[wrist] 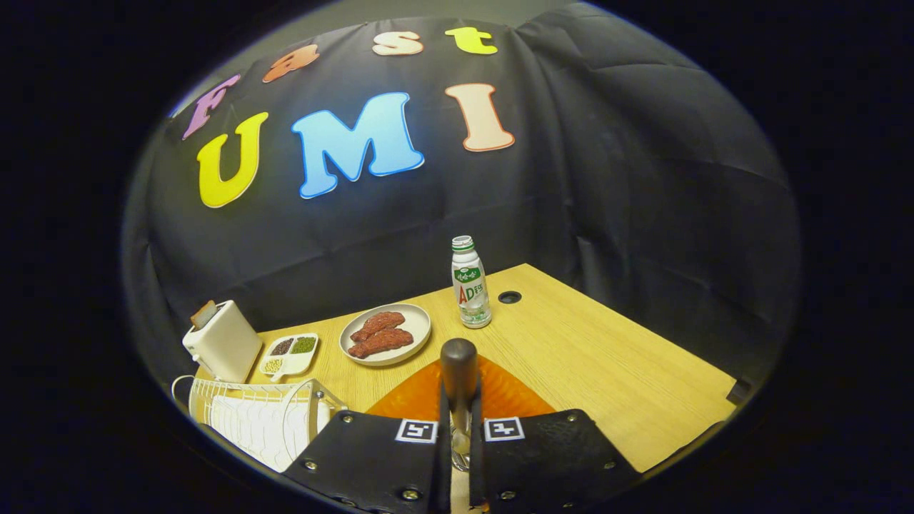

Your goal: Take the plate from the dish rack, then take the spoon from the basket and place it into the plate.

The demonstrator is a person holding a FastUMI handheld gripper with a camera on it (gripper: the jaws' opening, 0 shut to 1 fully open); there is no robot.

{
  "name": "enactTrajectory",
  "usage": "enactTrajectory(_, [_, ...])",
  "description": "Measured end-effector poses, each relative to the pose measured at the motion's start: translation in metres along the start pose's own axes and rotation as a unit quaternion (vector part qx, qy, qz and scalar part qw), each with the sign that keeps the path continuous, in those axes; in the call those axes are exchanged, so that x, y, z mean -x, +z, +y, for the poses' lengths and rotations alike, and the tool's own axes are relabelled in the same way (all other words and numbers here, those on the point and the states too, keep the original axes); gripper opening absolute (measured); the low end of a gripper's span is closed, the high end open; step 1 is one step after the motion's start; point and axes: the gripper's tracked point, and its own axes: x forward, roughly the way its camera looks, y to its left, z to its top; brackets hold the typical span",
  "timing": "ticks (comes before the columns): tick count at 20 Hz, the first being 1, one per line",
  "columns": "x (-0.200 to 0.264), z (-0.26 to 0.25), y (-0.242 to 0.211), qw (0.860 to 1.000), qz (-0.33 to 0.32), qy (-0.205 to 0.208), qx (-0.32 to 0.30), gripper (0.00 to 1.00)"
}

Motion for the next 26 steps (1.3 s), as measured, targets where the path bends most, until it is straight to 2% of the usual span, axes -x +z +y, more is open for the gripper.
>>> enactTrajectory(12, [0.041,0.029,0.051,0.997,-0.044,0.001,0.06,0.1])
enactTrajectory(16, [0.066,0.057,0.066,0.994,-0.059,0.008,0.095,0.1])
enactTrajectory(21, [0.102,0.115,0.056,0.989,-0.058,0.036,0.13,0.1])
enactTrajectory(26, [0.146,0.182,0.021,0.983,-0.043,0.095,0.154,0.1])
